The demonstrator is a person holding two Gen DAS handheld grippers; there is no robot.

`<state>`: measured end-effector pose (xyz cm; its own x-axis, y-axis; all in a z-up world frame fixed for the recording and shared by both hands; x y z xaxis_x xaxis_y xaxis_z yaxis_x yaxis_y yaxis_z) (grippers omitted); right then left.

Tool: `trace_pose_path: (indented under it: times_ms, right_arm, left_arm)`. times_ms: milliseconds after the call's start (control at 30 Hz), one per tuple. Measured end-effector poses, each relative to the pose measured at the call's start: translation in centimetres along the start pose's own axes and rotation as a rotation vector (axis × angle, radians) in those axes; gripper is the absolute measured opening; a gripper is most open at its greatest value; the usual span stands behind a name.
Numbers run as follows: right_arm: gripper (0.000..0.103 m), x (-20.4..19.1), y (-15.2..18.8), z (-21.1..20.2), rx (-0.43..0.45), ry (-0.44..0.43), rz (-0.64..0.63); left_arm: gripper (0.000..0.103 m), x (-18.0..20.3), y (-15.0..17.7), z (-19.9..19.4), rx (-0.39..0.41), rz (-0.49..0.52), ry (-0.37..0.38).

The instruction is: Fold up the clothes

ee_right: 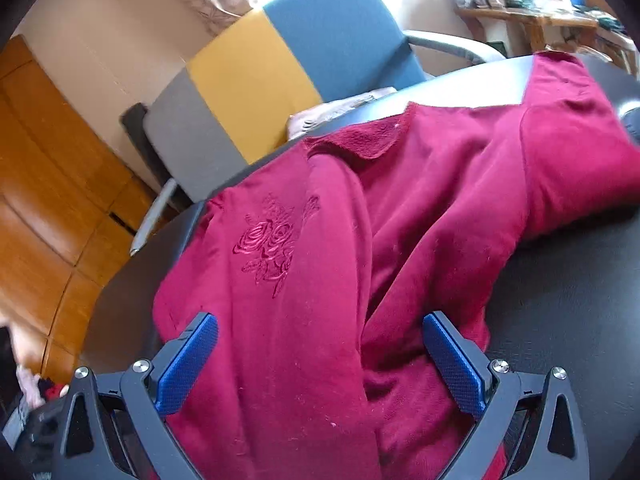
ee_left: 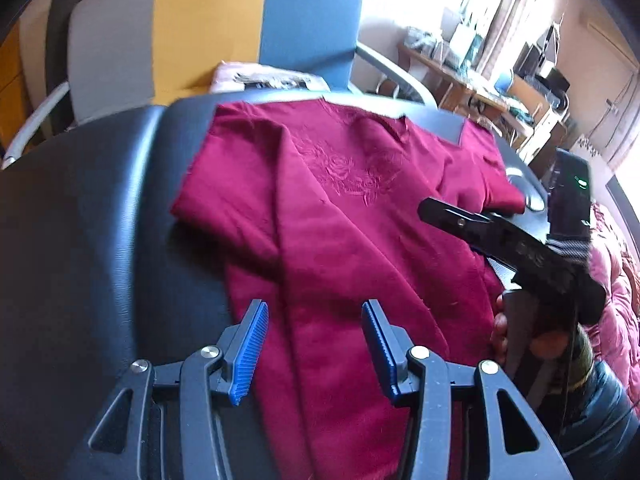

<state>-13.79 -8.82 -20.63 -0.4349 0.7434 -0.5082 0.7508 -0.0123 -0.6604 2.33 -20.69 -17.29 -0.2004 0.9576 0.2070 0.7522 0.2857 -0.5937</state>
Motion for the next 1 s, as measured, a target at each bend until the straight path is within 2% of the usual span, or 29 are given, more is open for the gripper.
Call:
trace_pose_path:
  times_ms: [233,300,333,433,533,733,767,933,1000]
  right_arm:
    - [0.103,-0.1,0.4,0.4,0.0,-0.041,0.026]
    - [0.103,-0.2,0.4,0.5,0.006,-0.049,0.033]
    - [0.103,-0.2,0.2,0.4,0.006,-0.051,0.036]
    - [0.103,-0.3,0.0,0.4,0.0,-0.041,0.024]
    - [0.103,-0.6,0.3,0.6,-0.011,-0.006,-0.013]
    - [0.103,-1.2,0.6,0.9,-0.029,0.046,-0.063]
    - [0.103,-1.2,0.7,0.9,-0.032,0.053,-0.07]
    - [0.103,-1.6,1.0,1.0,-0.045,0.096,-0.11]
    - [0.103,-1.7,1.2,1.0,-0.051,0.111,-0.124]
  left_arm:
    - [0.046,-0.2,0.3,4.6,-0.075,0.002,-0.035]
    - [0.033,-0.5,0.6,4.2,-0.059,0.003,-0.04]
    - [0.02,-0.6,0.7,4.1,-0.061,0.003,-0.039]
    - [0.004,-1.0,0.6,3.3,-0.053,-0.017,-0.039]
    - [0.003,-1.8,0.3,1.9,-0.03,-0.055,-0.023]
    - [0.003,-5.9,-0.9,-3.8,0.062,-0.187,0.03]
    - [0.003,-7.1,-1.0,-4.9,0.079,-0.205,0.021]
    - [0.003,-15.4,-0.7,-10.1,0.131,-0.279,-0.145]
    - [0.003,-19.3,-0.6,-11.0,0.117,-0.303,-0.255]
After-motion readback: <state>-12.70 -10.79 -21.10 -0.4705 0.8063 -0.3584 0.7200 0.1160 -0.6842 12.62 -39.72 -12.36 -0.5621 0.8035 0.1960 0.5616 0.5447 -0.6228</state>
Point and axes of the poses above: each gripper's, at about its wrist camera, not at the fingertips, and z roughly the way its jaws point, x to its right, y to its underside, the point moved 7 cm from there along z, roughly the way its jaws point, and after that the axes turned 7 degrees about x, right-handed, at the moved point
